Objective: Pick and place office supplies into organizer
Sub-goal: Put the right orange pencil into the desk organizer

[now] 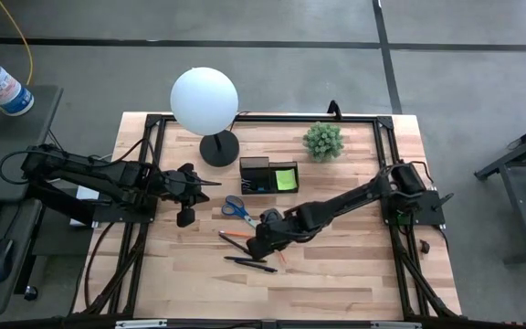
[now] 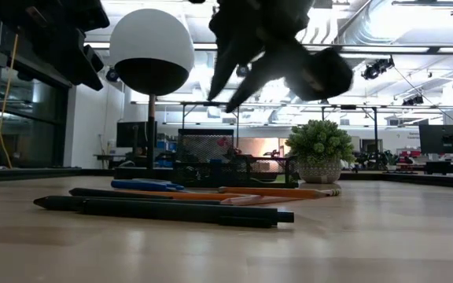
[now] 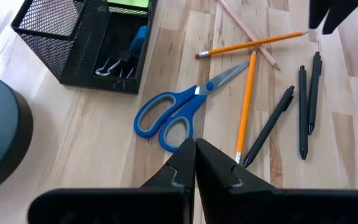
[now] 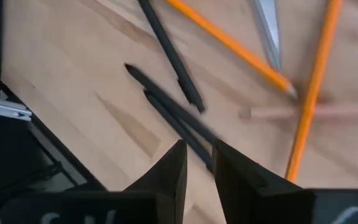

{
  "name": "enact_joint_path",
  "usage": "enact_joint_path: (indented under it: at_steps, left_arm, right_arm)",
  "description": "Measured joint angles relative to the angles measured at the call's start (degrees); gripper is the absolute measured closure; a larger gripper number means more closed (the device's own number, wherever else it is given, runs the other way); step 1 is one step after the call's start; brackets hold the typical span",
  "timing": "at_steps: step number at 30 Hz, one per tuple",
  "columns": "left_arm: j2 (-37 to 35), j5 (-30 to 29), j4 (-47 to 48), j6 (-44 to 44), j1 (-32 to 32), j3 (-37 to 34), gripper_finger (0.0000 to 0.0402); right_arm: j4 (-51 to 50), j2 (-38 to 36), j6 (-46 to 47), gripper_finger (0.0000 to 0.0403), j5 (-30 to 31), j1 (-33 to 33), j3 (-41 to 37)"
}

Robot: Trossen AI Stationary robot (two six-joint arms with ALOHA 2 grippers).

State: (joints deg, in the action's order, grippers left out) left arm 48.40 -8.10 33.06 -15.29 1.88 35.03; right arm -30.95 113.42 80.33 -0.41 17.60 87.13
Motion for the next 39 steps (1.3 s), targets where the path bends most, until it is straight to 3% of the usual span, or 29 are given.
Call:
enact_joint_path:
  at_steps: [5,10,18,25,39]
  left_arm:
    - [0.0,0.04,0.02,0.0,0.01,0.0,0.0401]
    - [0.0,0.39,0.04,0.0,0.01,0.0,0.0401]
    - [0.0,1.49,0.17,0.0,0.0,0.0,0.0401]
    - [0.0,1.49,0.15,0.0,0.01,0.0,0.0401]
    - [0.0,1.46,0.1,0.01,0.01,0.0,0.0401]
  right_arm:
    - [3.37,0.0,-6.65,0.0341,1.29,-0.3,0.02]
    - [2.5,1.78,-2.74,0.0335,-5.75,-1.9,0.02]
    - [1.37,3.91,-0.56,0.0273,-11.16,-3.13,0.02]
    - [-8.03,3.9,0.2,0.0236,-12.78,-4.17,0.02]
    - [-12.02,5.19,0.83,0.0258,-10.96,-4.15,0.02]
